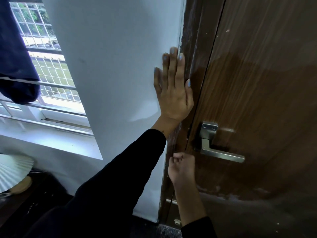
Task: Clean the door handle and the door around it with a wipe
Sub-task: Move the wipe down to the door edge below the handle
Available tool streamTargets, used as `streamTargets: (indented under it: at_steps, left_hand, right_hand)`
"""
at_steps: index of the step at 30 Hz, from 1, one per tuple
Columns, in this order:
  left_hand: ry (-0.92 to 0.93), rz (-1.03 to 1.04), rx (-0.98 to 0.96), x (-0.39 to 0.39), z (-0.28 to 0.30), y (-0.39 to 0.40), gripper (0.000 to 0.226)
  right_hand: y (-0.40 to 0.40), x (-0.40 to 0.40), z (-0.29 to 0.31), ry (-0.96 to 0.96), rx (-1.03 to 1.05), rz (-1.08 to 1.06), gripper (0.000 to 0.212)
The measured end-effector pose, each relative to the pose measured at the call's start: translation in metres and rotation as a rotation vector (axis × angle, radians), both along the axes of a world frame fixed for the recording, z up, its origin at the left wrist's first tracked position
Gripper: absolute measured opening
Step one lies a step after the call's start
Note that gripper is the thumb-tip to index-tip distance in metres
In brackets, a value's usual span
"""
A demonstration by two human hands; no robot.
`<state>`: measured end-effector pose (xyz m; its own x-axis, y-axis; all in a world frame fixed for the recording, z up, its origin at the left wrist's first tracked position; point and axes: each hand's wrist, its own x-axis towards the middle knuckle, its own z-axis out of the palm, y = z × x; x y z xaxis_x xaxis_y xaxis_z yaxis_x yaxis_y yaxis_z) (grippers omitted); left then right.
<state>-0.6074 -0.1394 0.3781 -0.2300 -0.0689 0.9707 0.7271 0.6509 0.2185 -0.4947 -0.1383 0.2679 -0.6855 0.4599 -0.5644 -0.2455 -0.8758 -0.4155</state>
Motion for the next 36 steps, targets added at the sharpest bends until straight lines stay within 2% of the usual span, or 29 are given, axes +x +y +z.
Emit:
streamTargets:
  at_steps: [1, 3, 7, 9, 13, 14, 16, 18, 21, 26, 30, 33, 36]
  left_hand:
    - [0.001, -0.016, -0.018, 0.0, -0.001, 0.0, 0.052]
    - [-0.018, -0.041, -0.033, 0.001, 0.0, -0.001, 0.052]
    - [-0.059, -0.117, -0.019, 0.003, 0.0, -0.003, 0.051]
    - [-0.084, -0.172, -0.018, 0.012, 0.005, -0.008, 0.051]
    - [-0.228, -0.462, -0.023, 0.032, 0.009, -0.046, 0.049]
    - [-0.278, -0.544, -0.006, 0.037, -0.004, -0.065, 0.046]
    - [-0.446, -0.598, 0.016, 0.049, -0.048, -0.113, 0.04]
    - [-0.714, -0.509, 0.052, 0.065, -0.116, -0.164, 0.036]
    - [-1.214, -0.371, 0.325, 0.09, -0.227, -0.229, 0.025]
    - [-1.701, -0.123, 0.533, 0.14, -0.356, -0.299, 0.029]
    - [-1.827, -0.018, 0.557, 0.154, -0.411, -0.323, 0.028]
    - [-1.877, 0.111, 0.532, 0.157, -0.454, -0.339, 0.026]
    - [-1.938, 0.242, 0.519, 0.158, -0.499, -0.353, 0.03]
  right_hand:
    - [0.002, -0.003, 0.002, 0.017, -0.109, 0.023, 0.022]
    - [0.0, -0.002, 0.016, 0.063, -0.085, -0.003, 0.023]
    - [-0.012, -0.003, 0.034, 0.041, 0.282, -0.059, 0.022]
    - [-0.018, -0.003, 0.04, 0.054, 0.336, -0.071, 0.021]
    - [-0.036, 0.0, 0.016, 0.042, 0.264, 0.027, 0.007]
    - [-0.043, 0.0, 0.005, 0.017, 0.239, 0.071, 0.002]
    - [-0.06, 0.001, -0.029, -0.056, 0.181, 0.151, 0.01]
    - [-0.076, 0.002, -0.071, -0.173, 0.164, 0.234, 0.013]
    - [-0.109, 0.003, -0.142, -0.365, 0.225, 0.386, 0.017]
    - [-0.161, 0.011, -0.254, -0.638, 0.444, 0.684, 0.015]
    - [-0.188, 0.001, -0.321, -0.708, 0.879, 0.915, 0.019]
    - [-0.207, -0.014, -0.36, -0.638, 1.243, 1.053, 0.014]
    - [-0.228, -0.027, -0.403, -0.556, 1.437, 1.203, 0.016]
